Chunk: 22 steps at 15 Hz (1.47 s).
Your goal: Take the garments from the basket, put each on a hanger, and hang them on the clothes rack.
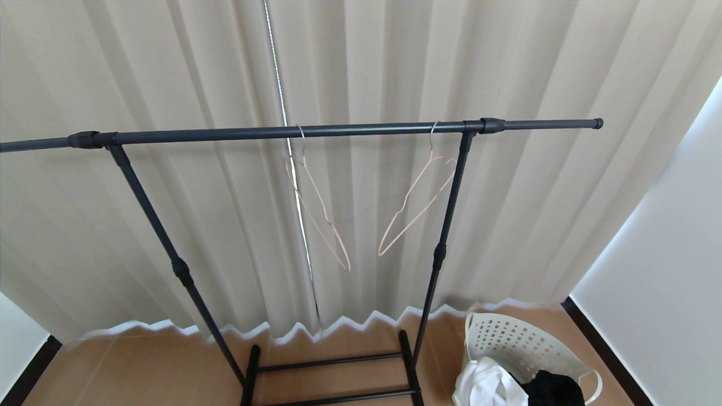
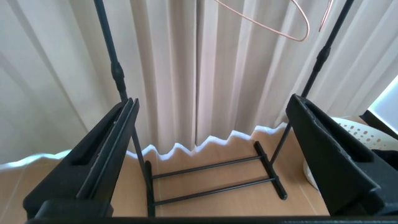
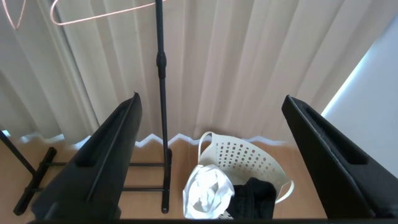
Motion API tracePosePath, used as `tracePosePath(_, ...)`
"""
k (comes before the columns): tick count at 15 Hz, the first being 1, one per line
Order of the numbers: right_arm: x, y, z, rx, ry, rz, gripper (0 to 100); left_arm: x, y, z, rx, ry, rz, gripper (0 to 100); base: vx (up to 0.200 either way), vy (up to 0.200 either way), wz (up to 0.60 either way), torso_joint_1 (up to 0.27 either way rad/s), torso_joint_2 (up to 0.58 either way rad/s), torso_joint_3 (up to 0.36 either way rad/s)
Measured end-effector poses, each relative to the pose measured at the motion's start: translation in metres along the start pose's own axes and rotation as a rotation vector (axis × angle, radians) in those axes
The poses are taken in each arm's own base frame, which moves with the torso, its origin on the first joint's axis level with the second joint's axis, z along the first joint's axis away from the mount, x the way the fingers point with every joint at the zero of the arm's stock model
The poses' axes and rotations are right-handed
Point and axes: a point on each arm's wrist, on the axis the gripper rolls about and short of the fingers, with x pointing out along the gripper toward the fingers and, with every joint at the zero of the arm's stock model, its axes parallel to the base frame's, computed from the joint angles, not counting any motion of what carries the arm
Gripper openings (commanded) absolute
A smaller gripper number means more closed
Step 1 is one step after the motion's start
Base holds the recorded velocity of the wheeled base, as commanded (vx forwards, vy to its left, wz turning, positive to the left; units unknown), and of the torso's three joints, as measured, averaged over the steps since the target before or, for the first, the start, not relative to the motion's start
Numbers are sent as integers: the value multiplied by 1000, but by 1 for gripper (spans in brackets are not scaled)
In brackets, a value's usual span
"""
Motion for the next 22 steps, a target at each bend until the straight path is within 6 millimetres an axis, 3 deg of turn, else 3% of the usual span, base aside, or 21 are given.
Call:
tracePosePath(12,0,0,0,12,-1,-2,100,0,0,0,-1,0,-4,100,0,0,0,-155,371,213)
tracePosePath(22,0,0,1,27,-3,-12,100,0,0,0,-8,0,-6,100,0,0,0,-195,531,331)
